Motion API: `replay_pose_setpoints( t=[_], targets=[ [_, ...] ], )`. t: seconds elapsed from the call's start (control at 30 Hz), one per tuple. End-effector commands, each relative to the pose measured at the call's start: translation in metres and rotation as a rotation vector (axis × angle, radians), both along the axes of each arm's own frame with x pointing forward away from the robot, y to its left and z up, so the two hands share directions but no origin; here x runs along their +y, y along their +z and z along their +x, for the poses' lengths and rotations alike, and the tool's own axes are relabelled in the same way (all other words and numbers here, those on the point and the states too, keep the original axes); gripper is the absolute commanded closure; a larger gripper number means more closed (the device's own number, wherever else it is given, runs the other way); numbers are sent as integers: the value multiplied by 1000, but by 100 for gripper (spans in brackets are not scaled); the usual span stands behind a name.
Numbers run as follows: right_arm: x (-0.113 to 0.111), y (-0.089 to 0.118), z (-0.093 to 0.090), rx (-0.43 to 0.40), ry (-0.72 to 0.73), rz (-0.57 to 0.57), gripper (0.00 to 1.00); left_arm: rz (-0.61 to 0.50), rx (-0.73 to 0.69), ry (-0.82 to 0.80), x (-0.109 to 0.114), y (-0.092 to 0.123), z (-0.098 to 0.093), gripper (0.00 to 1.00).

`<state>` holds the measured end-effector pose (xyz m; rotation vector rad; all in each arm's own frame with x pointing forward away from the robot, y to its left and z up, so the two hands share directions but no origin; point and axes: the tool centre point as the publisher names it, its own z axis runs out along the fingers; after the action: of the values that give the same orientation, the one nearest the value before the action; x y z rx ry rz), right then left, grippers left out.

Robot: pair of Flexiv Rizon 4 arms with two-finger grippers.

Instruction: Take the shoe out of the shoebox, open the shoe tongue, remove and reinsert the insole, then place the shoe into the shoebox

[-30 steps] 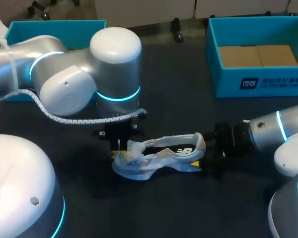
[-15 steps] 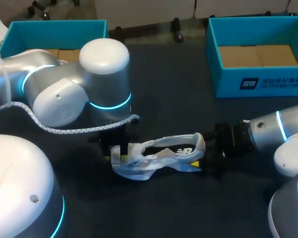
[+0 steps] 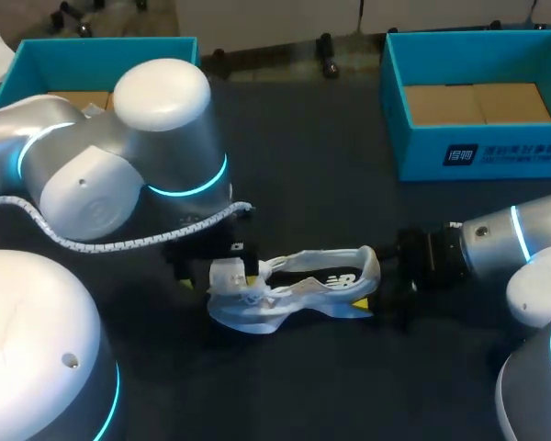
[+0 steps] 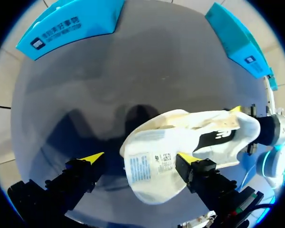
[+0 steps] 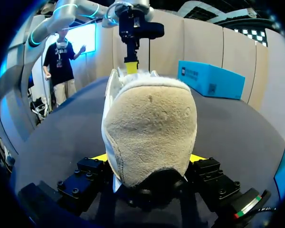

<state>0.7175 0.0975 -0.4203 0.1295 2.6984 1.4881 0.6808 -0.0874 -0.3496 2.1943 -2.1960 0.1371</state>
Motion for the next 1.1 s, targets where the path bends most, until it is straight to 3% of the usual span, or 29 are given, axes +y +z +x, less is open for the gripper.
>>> replay_pose_setpoints(
  t=[0.03, 0.47, 0.57, 0.6, 0.7, 0.87, 0.93, 0.97, 1.1],
  targets=[
    [5, -5, 0, 1, -1, -6, 100, -39, -9, -19, -1, 6, 2, 0],
    [5, -5, 0, 1, -1, -6, 100, -82, -86, -121, -22, 46, 20, 2],
    [5, -5, 0, 1, -1, -6, 100, -92, -115, -191, -27, 61, 27, 22],
    [5, -5, 0, 1, -1, -6, 100, -94, -117, -209, -28, 65, 30, 23],
    [5, -5, 0, 1, -1, -6, 100, -115, -133, -270, -32, 75, 37, 49],
    [5, -5, 0, 1, -1, -6, 100, -122, -165, -374, -39, 89, 47, 64],
    [5, -5, 0, 1, -1, -6, 100, -133, -166, -415, -43, 92, 50, 79],
    [5, -5, 0, 1, -1, -6, 100, -133, -174, -439, -46, 94, 52, 96],
    [5, -5, 0, 1, -1, -6, 100, -150, -190, -589, -57, 101, 53, 100]
  ],
)
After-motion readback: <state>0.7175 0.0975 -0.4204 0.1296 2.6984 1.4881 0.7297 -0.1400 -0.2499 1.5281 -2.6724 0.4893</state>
